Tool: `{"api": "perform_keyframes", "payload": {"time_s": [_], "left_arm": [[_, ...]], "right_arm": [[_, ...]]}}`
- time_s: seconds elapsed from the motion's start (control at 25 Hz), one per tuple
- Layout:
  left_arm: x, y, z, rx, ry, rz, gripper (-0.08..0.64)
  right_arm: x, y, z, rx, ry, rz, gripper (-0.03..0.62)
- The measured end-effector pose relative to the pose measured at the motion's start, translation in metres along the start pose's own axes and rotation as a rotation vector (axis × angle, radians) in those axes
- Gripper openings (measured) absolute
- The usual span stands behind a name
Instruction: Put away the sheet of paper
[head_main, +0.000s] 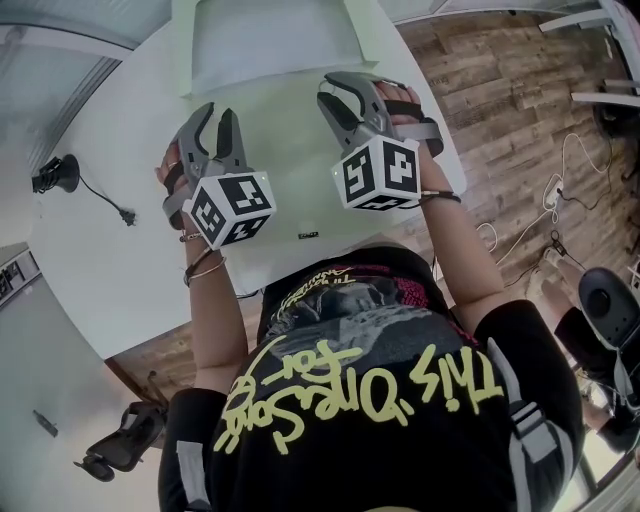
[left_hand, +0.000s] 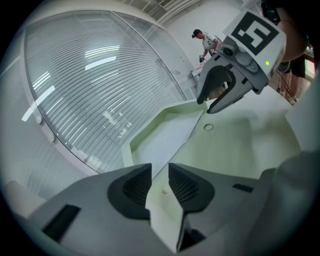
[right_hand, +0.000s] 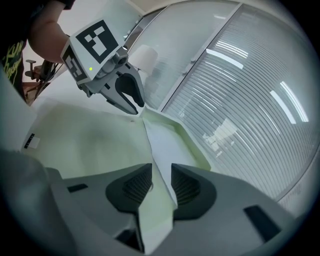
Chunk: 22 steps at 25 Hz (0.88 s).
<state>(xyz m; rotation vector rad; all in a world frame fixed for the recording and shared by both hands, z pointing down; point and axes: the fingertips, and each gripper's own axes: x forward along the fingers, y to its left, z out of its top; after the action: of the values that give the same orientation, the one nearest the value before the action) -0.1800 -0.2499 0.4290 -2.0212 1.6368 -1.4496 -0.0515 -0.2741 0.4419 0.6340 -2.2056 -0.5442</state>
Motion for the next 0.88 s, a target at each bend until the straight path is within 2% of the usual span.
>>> {"api": "perform_keyframes", "payload": {"time_s": [0.28, 0.72, 0.88], "left_arm": [[-0.014, -0.002, 0.001, -0.097, -0.012, 0.000, 0.095], [-0.037, -0.010, 0.013, -0.176, -0.038, 0.039, 0.095], [-0.046, -0.012, 0.017, -0.243, -0.052, 0.057, 0.095]], "right_arm": [[-0.016, 0.002, 0.007, 0.023, -0.040, 0.001, 0.106], [-0.042, 0.001, 0.010, 0.087, -0.122, -0.005, 0.106], [-0.051, 0.000, 0.012, 0.121, -0.167, -0.002, 0.106]]}}
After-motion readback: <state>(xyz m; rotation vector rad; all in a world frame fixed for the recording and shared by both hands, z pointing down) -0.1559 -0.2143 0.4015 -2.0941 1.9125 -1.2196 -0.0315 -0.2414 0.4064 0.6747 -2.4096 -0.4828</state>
